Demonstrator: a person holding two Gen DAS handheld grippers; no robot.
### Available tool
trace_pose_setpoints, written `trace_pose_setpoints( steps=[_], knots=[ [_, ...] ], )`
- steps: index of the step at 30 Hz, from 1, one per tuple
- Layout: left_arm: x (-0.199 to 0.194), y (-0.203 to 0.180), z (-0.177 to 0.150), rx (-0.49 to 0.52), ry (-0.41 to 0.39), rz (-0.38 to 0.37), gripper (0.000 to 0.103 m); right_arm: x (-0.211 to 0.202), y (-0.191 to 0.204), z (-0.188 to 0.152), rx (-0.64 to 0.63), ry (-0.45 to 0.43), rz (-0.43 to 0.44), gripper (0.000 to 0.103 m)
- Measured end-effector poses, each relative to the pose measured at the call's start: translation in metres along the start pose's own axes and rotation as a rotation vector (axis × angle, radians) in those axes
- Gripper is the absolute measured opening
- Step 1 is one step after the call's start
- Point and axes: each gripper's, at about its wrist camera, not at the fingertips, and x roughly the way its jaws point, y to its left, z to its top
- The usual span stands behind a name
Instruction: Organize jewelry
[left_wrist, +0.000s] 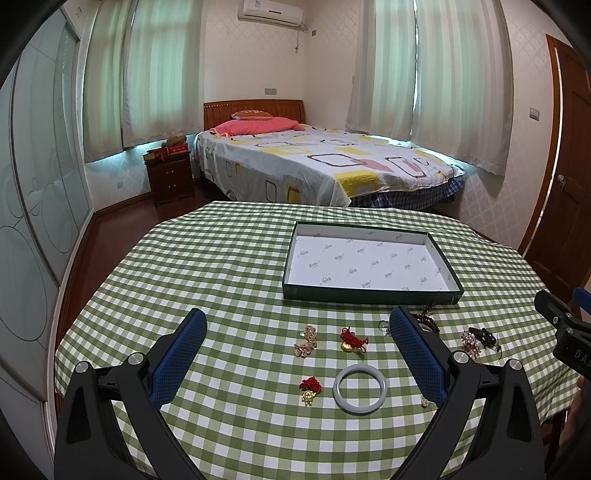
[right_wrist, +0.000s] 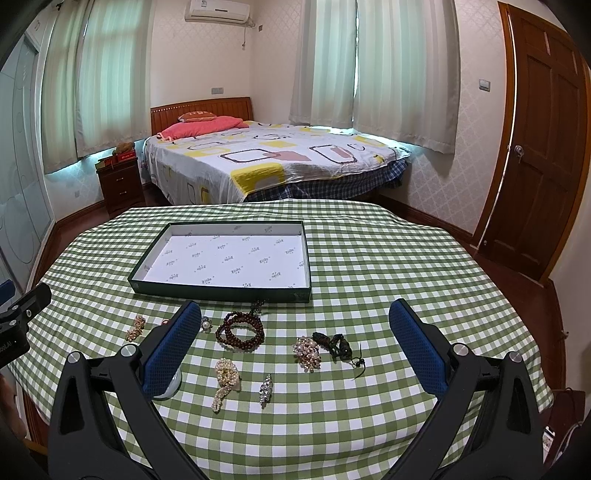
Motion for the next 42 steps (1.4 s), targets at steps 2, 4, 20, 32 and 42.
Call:
trace_pose_setpoints(
  steps=[2,4,20,32,42],
  knots=[
    [0.006,0.002,-0.002,0.003,0.008,0.006,0.096,0.003,0.001,-0.003,-0.004,0.004,-0.003,0.099],
    [0.018,0.006,-0.007,-0.003,0.034,0.016,0.096,0.010,0.002,-0.008,-0.009,0.009,-0.002,0.099],
    [0.095,0.019,-0.060,-0.005,0.250,-0.009,0.096,0.089,-0.006,-0.065,0.031,0.171,0.095,0.099],
    [0.117,0.013,-0.072,0.022,0.325,-0.046,0.065,0.112,-0.005,-0.079,0.051,0.245,0.151,0.070],
    [0.131,0.005,-0.077,0.041,0.363,-0.085,0.045,0.119,-0.005,-0.080,0.066,0.261,0.173,0.070]
  ],
)
